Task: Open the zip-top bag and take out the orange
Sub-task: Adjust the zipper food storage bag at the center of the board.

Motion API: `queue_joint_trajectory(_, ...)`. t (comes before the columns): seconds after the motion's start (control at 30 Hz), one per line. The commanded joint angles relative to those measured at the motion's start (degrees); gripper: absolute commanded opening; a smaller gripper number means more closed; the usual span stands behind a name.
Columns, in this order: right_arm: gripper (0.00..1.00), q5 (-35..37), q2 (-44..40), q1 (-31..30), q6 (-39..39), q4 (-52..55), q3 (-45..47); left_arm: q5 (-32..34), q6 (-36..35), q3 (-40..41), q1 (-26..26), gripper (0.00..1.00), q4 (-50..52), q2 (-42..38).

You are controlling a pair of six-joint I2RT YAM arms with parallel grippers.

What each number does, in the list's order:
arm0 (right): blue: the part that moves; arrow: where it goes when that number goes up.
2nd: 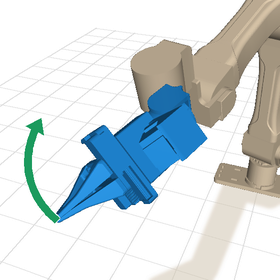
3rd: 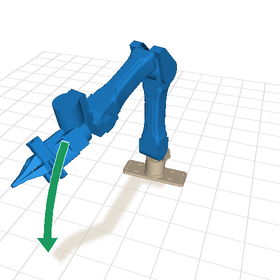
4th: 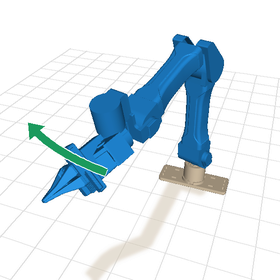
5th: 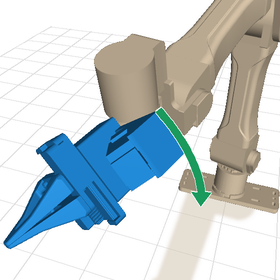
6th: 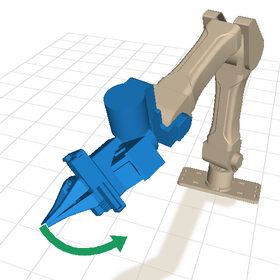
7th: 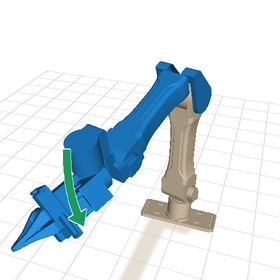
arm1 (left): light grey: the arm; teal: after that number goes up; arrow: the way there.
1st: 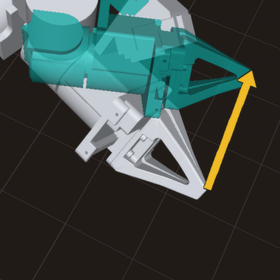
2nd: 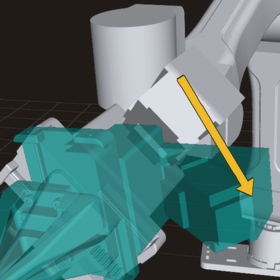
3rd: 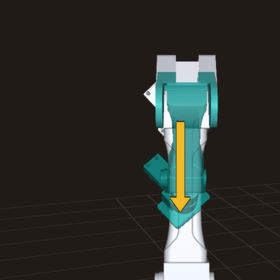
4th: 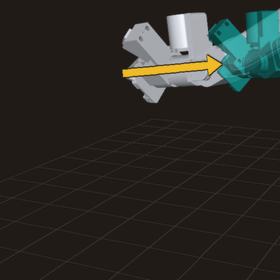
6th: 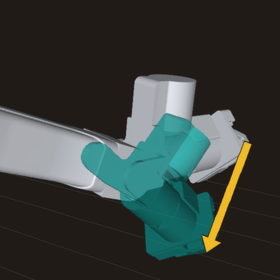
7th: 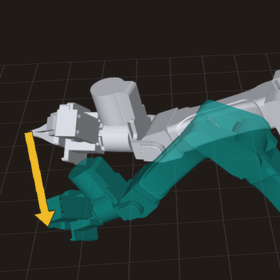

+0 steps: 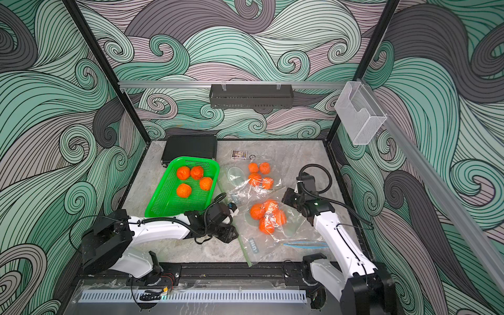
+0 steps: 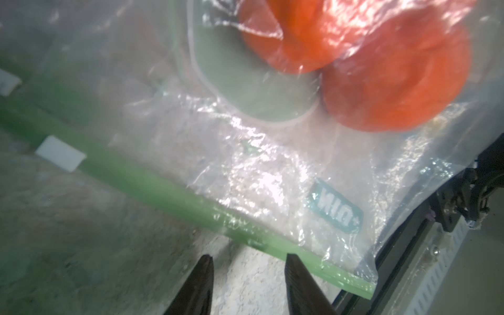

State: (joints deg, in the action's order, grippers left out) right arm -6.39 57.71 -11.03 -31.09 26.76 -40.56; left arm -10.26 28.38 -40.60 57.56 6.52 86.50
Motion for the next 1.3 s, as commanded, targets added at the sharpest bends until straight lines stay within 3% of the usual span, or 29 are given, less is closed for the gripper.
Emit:
queue_joint_trajectory(0.0, 0.00, 0.76, -1.68, -0.19, -0.23, 2.73, -3.57, -0.95, -3.37, -2.03, 0.06, 0.42, -1.01, 1.60)
queue_joint_trajectory(0.23, 0.00, 2.73, -1.96, -0.22, -0.41, 3.75, -2.79, -0.75, -0.49, 6.24, 0.01, 0.21, -6.35, -3.43)
queue_joint_trajectory(0.43, 0.00, 3.64, -2.82, -0.22, 0.03, 5.54, -3.76, -1.81, 0.37, 6.54, 0.06, 0.20, -8.56, -0.05)
queue_joint_trajectory(0.6, 0.00, -7.69, -6.29, -0.20, -2.41, 2.75, -4.95, -1.65, 0.18, 5.62, 0.08, 0.21, -9.58, 3.34)
queue_joint_trajectory(0.73, 0.00, -12.63, -7.39, -0.22, -3.53, 5.35, -6.86, -1.84, 0.10, 6.05, 0.05, 0.21, -9.93, 3.84)
queue_joint_trajectory(1.27, 0.00, -16.34, -12.44, -0.12, -2.52, 10.02, -7.08, -1.30, 0.45, 6.03, 0.01, 0.22, -9.73, 4.29)
